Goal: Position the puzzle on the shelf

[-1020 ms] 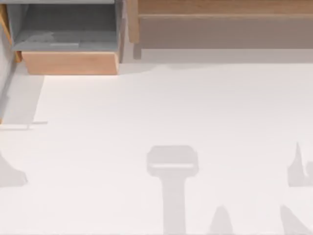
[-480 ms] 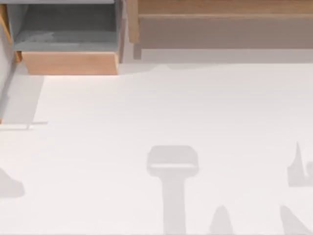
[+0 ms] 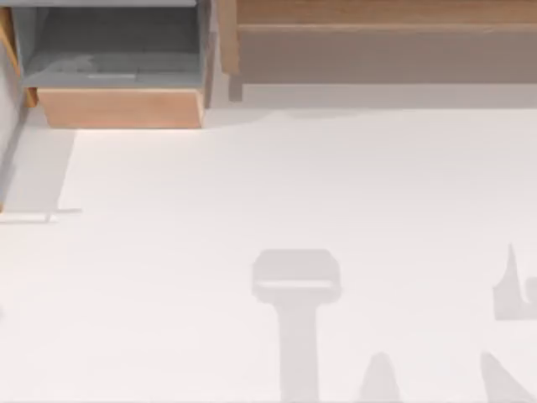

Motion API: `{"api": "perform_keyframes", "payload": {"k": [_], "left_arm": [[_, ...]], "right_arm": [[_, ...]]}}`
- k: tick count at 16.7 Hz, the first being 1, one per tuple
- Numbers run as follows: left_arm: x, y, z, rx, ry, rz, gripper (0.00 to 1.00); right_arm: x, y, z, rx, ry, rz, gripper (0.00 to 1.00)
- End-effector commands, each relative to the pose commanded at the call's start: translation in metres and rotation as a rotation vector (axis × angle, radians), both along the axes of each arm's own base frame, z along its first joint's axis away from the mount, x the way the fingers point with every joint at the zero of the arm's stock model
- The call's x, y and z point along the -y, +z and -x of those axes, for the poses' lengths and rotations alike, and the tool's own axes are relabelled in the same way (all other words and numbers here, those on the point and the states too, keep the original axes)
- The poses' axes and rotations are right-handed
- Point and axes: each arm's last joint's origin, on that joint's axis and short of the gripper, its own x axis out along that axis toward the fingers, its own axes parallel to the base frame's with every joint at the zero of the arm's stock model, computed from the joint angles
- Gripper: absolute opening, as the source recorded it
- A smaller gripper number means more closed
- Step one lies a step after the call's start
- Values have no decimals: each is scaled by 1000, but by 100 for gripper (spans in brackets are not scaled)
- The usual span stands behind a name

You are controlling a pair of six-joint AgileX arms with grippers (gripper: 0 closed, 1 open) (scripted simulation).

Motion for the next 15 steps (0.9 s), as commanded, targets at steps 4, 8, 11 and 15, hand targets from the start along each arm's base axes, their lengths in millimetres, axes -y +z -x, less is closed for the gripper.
{"api": "perform_keyframes", "payload": {"k": [4, 8, 11, 15], "left_arm": [[-56, 8, -10, -55, 161, 188, 100], [-112, 37, -33, -101, 299, 418, 100], [-139, 75, -62, -141, 369, 591, 100], [-140, 131, -110, -245, 434, 811, 100]], "right_arm": [[0, 0, 0, 0, 0, 0, 100], [0, 0, 0, 0, 0, 0, 100], [0, 0, 0, 0, 0, 0, 100], [0, 0, 0, 0, 0, 0, 100]]}}
